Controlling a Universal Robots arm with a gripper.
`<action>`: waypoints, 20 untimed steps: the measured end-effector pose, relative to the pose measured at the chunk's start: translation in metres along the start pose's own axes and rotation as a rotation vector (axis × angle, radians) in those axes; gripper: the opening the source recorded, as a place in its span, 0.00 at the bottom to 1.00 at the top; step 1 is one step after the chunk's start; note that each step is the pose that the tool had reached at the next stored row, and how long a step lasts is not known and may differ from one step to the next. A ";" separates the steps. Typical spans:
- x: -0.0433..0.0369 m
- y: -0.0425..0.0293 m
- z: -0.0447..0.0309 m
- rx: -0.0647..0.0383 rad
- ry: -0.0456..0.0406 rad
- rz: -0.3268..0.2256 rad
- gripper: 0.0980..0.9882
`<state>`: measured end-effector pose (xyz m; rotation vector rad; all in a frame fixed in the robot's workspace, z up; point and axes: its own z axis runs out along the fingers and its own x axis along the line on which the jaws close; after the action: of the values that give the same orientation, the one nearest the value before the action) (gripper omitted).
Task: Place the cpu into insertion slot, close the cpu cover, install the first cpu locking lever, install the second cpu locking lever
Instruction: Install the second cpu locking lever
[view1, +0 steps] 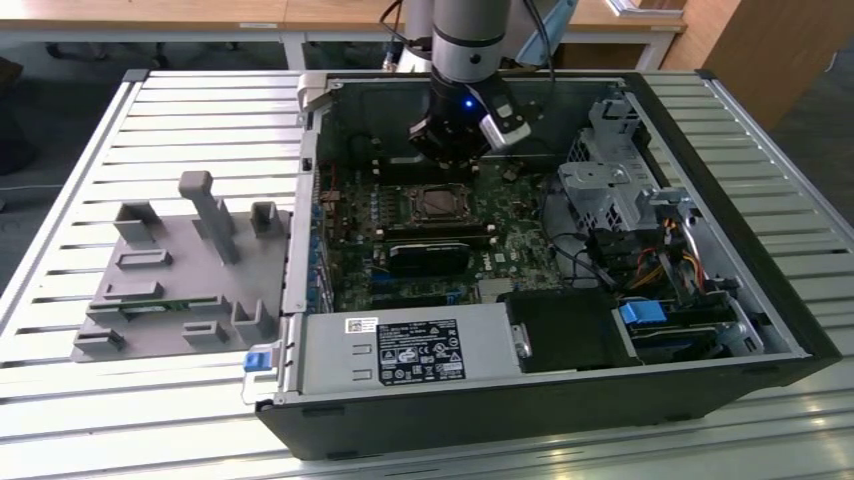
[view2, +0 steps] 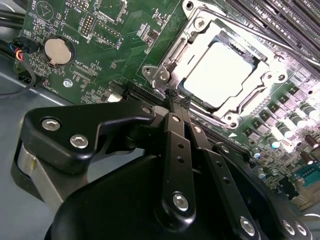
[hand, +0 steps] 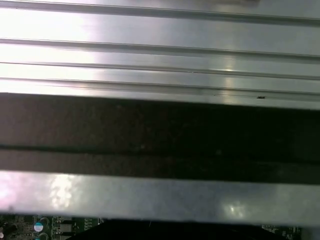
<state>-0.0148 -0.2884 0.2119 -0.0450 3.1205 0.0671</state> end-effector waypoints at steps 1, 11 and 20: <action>-0.0001 -0.0001 0.0000 0.000 0.0000 0.000 0.01; -0.0004 -0.0018 -0.0001 0.000 0.0001 0.000 0.01; -0.0007 -0.0078 -0.0004 0.000 0.0001 0.000 0.01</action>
<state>-0.0138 -0.2962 0.2119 -0.0451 3.1206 0.0670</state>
